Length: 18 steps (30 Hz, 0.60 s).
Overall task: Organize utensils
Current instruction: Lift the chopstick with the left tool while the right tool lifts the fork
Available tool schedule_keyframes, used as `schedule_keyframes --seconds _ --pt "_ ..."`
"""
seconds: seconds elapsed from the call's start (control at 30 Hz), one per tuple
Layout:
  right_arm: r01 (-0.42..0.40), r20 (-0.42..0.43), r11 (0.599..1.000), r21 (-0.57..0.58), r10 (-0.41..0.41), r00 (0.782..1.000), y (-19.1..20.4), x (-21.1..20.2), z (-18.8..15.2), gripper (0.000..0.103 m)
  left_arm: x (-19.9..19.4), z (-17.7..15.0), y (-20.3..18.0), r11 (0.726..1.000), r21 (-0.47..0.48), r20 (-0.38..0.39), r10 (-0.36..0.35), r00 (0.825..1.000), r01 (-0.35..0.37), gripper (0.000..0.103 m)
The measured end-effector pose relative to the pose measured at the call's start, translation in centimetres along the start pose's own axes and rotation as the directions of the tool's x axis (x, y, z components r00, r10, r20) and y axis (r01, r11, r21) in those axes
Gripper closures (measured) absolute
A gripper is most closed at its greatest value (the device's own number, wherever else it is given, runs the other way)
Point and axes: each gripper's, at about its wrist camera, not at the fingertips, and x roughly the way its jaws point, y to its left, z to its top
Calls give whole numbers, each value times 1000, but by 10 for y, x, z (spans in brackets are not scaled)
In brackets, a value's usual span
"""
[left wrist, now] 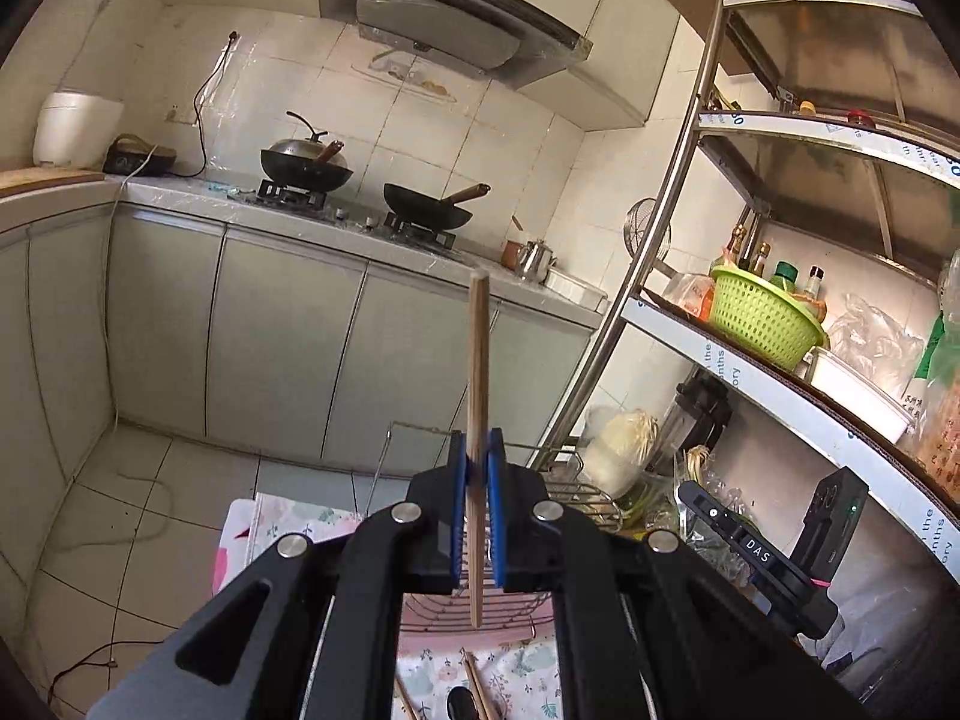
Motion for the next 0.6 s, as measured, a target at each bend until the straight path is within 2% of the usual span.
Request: schedule_keyframes --seconds 0.1,0.23,0.4,0.6 --pt "0 16 1000 3 0 1000 -2 3 11 99 1 13 0 1000 19 34 19 999 -20 97" --pt "-4 38 1000 10 4 999 -7 9 26 99 15 22 8 999 7 35 47 998 -48 97" --pt "-22 65 999 26 20 998 -14 18 37 99 44 14 16 994 35 22 101 995 -102 97" --pt "-30 88 999 34 27 996 -21 31 40 99 70 4 21 986 79 46 145 988 -148 97"
